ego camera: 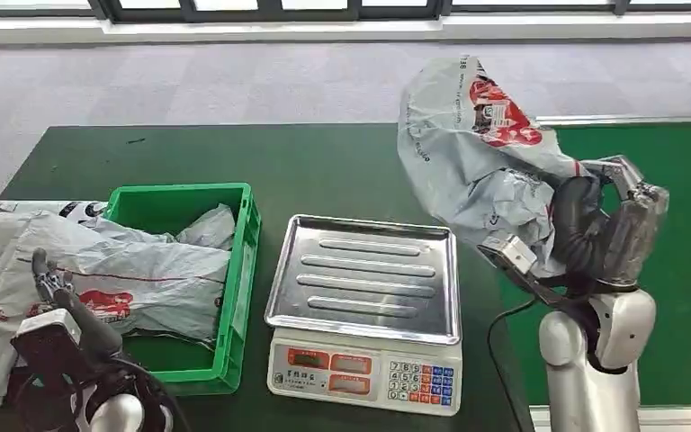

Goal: Moved the parcel from conveyor to table for the left to box.

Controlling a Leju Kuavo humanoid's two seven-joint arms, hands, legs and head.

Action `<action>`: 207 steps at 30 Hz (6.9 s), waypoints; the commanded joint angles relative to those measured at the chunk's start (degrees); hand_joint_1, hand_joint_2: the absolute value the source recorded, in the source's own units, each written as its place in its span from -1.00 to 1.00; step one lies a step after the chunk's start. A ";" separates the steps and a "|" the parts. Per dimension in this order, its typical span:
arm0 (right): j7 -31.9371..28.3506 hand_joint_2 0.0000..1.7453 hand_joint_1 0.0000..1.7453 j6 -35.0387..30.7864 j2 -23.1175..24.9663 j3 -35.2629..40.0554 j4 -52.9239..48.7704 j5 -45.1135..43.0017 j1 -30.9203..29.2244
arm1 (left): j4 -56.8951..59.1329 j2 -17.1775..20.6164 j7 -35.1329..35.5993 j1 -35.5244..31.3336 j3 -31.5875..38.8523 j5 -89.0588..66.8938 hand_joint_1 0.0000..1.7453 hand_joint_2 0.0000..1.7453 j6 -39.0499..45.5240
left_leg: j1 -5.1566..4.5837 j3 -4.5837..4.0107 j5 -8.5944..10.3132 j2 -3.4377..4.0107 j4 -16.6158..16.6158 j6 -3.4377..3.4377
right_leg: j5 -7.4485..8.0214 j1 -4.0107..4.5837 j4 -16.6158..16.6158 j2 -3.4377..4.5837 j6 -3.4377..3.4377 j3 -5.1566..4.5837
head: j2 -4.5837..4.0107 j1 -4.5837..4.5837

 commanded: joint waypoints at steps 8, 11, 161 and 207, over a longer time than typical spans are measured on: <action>-2.68 1.00 1.00 -0.02 6.71 9.42 22.53 2.92 -18.76 | 9.11 1.41 0.17 -6.54 -4.61 1.49 -1.00 -1.00 -0.22 | 0.05 0.00 0.07 0.34 -0.11 -0.09 | 0.17 0.05 -0.09 0.28 -0.06 -0.09 | 0.00 0.00; -2.71 1.00 1.00 -0.02 7.36 16.14 29.02 1.09 -21.39 | 10.91 1.52 -0.02 -7.80 -5.04 2.24 -1.00 -1.00 -1.02 | 0.04 -0.03 0.10 0.54 -0.14 -0.12 | 0.27 0.04 -0.05 0.46 -0.08 -0.14 | 0.00 0.00; -3.94 1.00 -1.00 30.44 1.98 27.41 -7.02 -36.50 -2.48 | 66.81 5.51 -0.18 -45.82 -54.75 -46.12 1.00 1.00 -48.91 | 0.14 -0.30 0.57 -0.09 -0.19 -0.07 | 0.59 0.12 -0.34 -0.23 -0.01 0.43 | 0.00 0.00; -0.95 1.00 -1.00 23.02 0.32 25.84 -15.04 -30.72 2.90 | 6.74 9.44 18.22 -20.12 -1.59 -68.98 1.00 1.00 8.31 | 0.17 -0.06 0.08 0.91 -0.32 -0.34 | 0.32 0.15 -0.08 0.88 -0.24 -0.16 | 0.00 0.00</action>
